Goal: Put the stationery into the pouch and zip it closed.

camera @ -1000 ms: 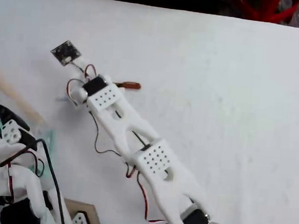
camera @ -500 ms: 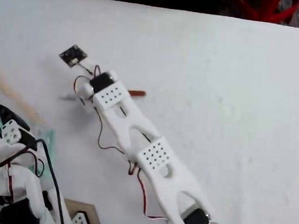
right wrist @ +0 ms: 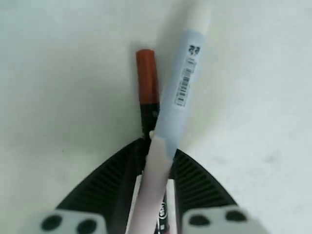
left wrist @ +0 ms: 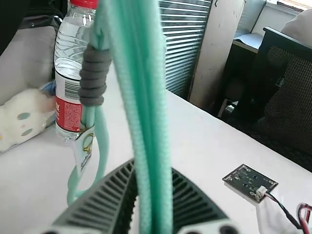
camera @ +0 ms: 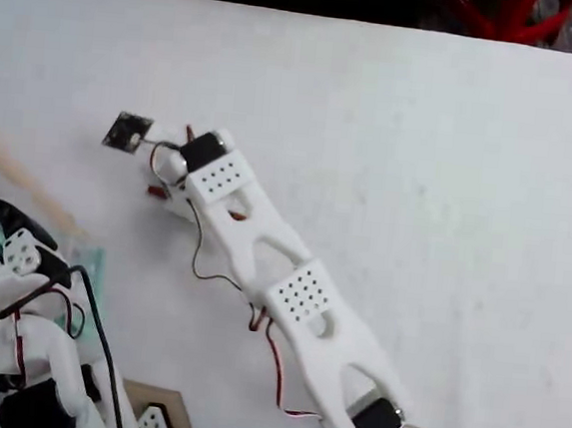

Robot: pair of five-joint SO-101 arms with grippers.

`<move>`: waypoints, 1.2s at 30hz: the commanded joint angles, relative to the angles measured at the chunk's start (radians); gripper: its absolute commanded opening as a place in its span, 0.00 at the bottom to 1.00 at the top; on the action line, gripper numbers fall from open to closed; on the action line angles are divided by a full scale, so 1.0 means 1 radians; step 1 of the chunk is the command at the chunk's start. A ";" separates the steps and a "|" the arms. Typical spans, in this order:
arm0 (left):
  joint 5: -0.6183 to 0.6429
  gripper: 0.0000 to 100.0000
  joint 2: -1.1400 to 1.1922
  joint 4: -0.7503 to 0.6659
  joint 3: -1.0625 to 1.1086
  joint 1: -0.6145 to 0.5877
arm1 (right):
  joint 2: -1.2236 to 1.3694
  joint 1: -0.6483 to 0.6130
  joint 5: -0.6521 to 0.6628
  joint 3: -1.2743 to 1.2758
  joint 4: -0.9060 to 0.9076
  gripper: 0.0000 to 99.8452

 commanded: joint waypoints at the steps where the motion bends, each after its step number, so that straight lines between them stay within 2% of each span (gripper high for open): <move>1: 0.009 0.03 -0.008 -0.017 -0.034 -0.002 | -0.012 0.016 0.061 -0.006 0.111 0.02; 8: 0.009 0.03 -0.008 -0.017 -0.034 -0.002 | -0.013 0.166 0.161 0.006 0.125 0.02; 13: 0.012 0.03 -0.008 -0.017 -0.034 -0.001 | -0.090 0.294 0.172 0.046 0.127 0.02; 17: 0.012 0.03 -0.008 -0.018 -0.034 0.007 | -0.243 0.354 0.222 0.201 0.127 0.02; 20: 0.006 0.03 -0.008 -0.018 -0.034 0.064 | -0.394 0.371 0.253 0.374 0.125 0.02; 23: 0.006 0.03 -0.008 -0.025 -0.034 0.163 | -0.552 0.389 0.299 0.554 0.120 0.02; 26: 0.006 0.03 -0.007 -0.086 -0.018 0.335 | -0.671 0.453 0.344 0.703 0.117 0.02; 31: 0.002 0.03 -0.005 -0.345 0.080 0.608 | -0.771 0.668 0.367 0.902 0.024 0.02; 33: -0.051 0.03 -0.005 -0.443 0.095 0.699 | -0.799 0.753 0.368 0.942 -0.021 0.02; 36: -0.201 0.02 -0.005 -0.554 0.097 0.852 | -0.829 0.863 0.368 0.950 -0.085 0.02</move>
